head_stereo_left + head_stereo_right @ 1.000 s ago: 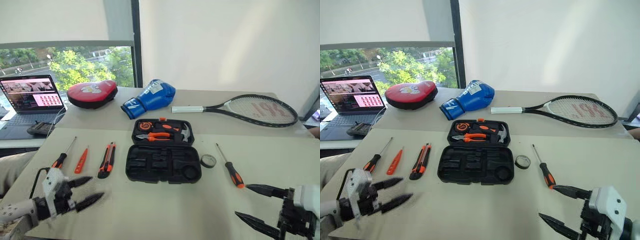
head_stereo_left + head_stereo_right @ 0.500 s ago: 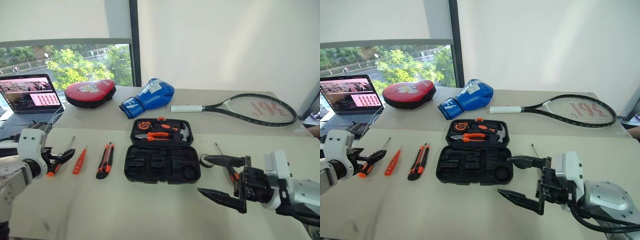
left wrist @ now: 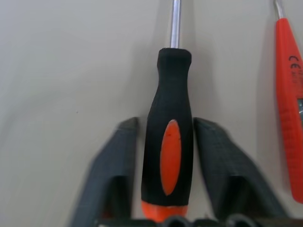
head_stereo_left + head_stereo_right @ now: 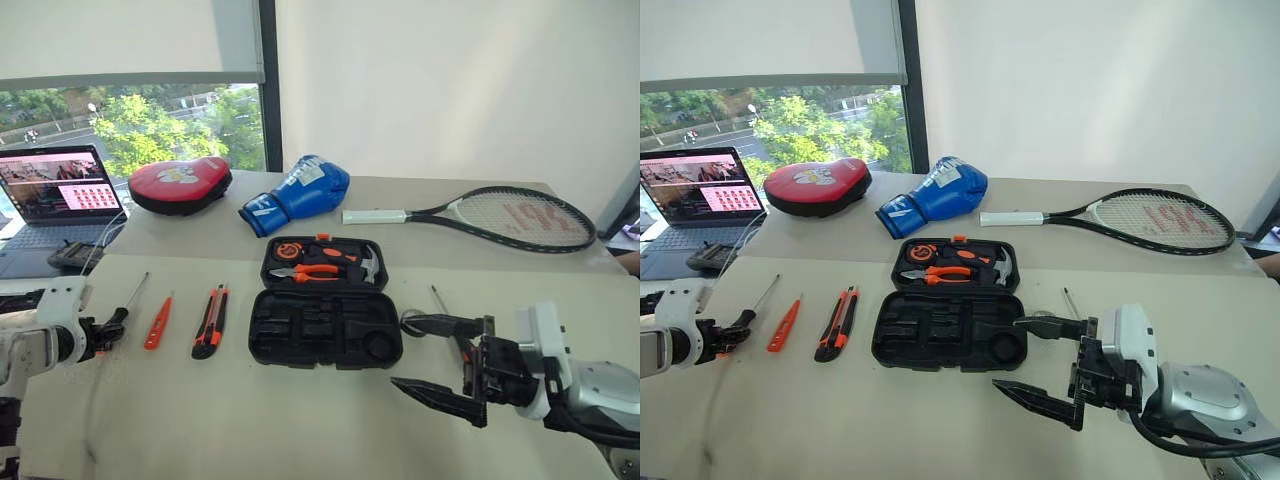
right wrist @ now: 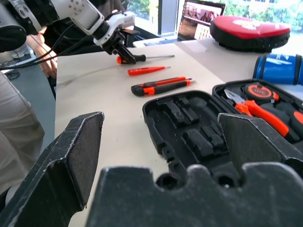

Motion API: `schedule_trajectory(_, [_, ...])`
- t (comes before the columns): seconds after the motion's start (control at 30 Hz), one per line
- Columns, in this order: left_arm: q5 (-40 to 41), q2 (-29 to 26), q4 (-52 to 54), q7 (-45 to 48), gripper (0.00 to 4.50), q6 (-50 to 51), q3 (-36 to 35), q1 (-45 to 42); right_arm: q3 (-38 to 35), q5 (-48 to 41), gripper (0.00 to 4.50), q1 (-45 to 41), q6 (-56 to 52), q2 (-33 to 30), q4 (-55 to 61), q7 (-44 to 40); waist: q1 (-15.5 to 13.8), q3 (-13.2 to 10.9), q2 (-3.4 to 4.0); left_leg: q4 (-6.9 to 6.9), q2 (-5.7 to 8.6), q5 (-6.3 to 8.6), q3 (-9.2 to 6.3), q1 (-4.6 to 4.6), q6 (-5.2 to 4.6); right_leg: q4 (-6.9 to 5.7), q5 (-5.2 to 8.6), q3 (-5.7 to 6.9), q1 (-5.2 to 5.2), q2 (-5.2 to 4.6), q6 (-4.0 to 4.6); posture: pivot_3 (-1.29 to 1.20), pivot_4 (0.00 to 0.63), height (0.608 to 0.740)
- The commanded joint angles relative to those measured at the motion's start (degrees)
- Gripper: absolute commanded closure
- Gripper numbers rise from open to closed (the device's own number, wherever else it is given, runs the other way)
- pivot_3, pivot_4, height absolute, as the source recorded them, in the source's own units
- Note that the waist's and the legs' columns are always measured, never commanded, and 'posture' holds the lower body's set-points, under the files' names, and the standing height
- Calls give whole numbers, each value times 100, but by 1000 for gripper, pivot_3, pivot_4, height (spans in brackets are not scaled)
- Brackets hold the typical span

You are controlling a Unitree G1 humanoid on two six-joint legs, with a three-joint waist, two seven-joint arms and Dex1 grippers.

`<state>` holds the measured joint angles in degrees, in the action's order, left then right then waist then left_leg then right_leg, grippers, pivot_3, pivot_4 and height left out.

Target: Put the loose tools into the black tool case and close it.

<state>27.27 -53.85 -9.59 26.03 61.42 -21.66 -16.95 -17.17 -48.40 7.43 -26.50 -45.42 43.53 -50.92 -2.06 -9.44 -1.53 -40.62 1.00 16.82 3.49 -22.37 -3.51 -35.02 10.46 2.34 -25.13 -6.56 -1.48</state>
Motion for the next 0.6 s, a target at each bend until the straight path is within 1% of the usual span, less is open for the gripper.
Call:
schedule_trajectory(0.03, [352,312,395,270,3645,-995,-765,-385,-311,-38,0,63,152,17,212,104,-15,0,-2,0,0,1,0,0,1,0,-1,-1,0,-5,1,0,150,740])
schedule_trajectory(0.07, [568,401,643,520,3645,-1168,-768,-619,-407,-40,0,171,159,47,228,143,-45,-2,-6,-1,0,1,-3,-2,2,1,-1,-1,1,-11,1,0,150,740])
schedule_trajectory(0.1, [813,401,877,959,3645,-1189,-622,-767,-495,-45,0,267,156,77,245,200,-65,-2,-12,-2,1,1,-8,-7,3,2,-1,-1,1,-19,0,0,150,740])
schedule_trajectory(0.13, [1051,382,1141,1445,3645,-1181,-392,-903,-600,-50,0,378,152,112,262,260,-98,-6,-36,-4,3,-1,-15,-17,6,2,-1,1,-1,-27,1,0,150,740])
schedule_trajectory(0.17, [1230,359,1414,1877,3645,-1107,-29,-1070,-735,-39,0,518,151,149,282,319,-120,-4,-42,-8,5,-6,-21,-31,17,3,-2,10,-7,-29,1,0,150,740])
schedule_trajectory(0.2, [1164,250,1642,2520,3645,-1264,568,-1218,-898,0,0,691,151,189,309,378,-135,-3,-43,-18,9,-7,-28,-43,19,3,-2,17,-8,-30,1,0,150,740])
schedule_trajectory(0.23, [1084,170,1773,2938,3645,-1398,976,-1322,-1009,25,0,814,155,212,331,417,-146,-2,-41,-20,15,-7,-28,-44,18,4,-3,18,-6,-31,1,0,150,740])
schedule_trajectory(0.27, [633,19,1724,3739,3645,-2120,1626,-1417,-1225,-16,0,1065,136,256,346,403,-133,1,-33,-19,28,-5,-24,-44,14,7,-3,20,-2,-30,-1,0,150,740])
schedule_trajectory(0.3, [168,63,1306,4121,3645,-2636,2160,-1717,-1421,-9,0,1307,148,294,372,360,-117,11,-9,-18,34,-3,-16,-41,9,6,-4,25,-2,-6,-2,0,150,740])
schedule_trajectory(0.33, [-262,165,821,4347,3645,-3111,2588,-2038,-1597,-29,0,1520,150,328,402,316,-105,21,18,-17,40,0,-2,-37,-2,11,-5,14,1,-3,-4,0,150,740])
schedule_trajectory(0.37, [-551,246,426,4499,3645,-3450,2869,-2284,-1702,-42,0,1658,157,345,432,301,-80,19,28,-15,49,-5,9,-22,-22,15,-3,8,13,3,-6,0,150,740])
schedule_trajectory(0.4, [-891,404,-50,4808,3645,-3952,3244,-2604,-1882,-41,0,1839,189,396,475,287,-58,17,26,-15,48,-26,25,-7,-62,9,-2,0,21,10,-7,0,150,740])
schedule_trajectory(0.43, [-1196,548,-492,5059,3645,-4421,3548,-2872,-2019,-52,0,1980,207,434,529,301,-7,13,20,-13,44,-29,27,-2,-70,10,-1,1,25,19,-7,0,150,740])
schedule_trajectory(0.47, [-1560,806,-1061,5186,3645,-4853,3877,-3231,-2214,-48,0,2176,242,495,600,289,-7,10,15,-14,30,-19,31,-1,-89,13,-1,-4,26,37,-6,0,150,740])
schedule_trajectory(0.53, [-2225,1163,-2007,5348,3645,-5347,4427,-3788,-2496,-41,0,2495,299,618,762,301,-15,6,7,-19,15,-11,30,-1,-121,8,2,-3,32,50,-6,0,150,740])
schedule_trajectory(0.6, [-2621,1421,-2747,5380,3645,-5925,4649,-4136,-2641,-29,0,2725,348,714,926,326,-5,5,6,-28,12,-13,25,-11,-127,8,0,-3,29,55,-6,0,150,740])
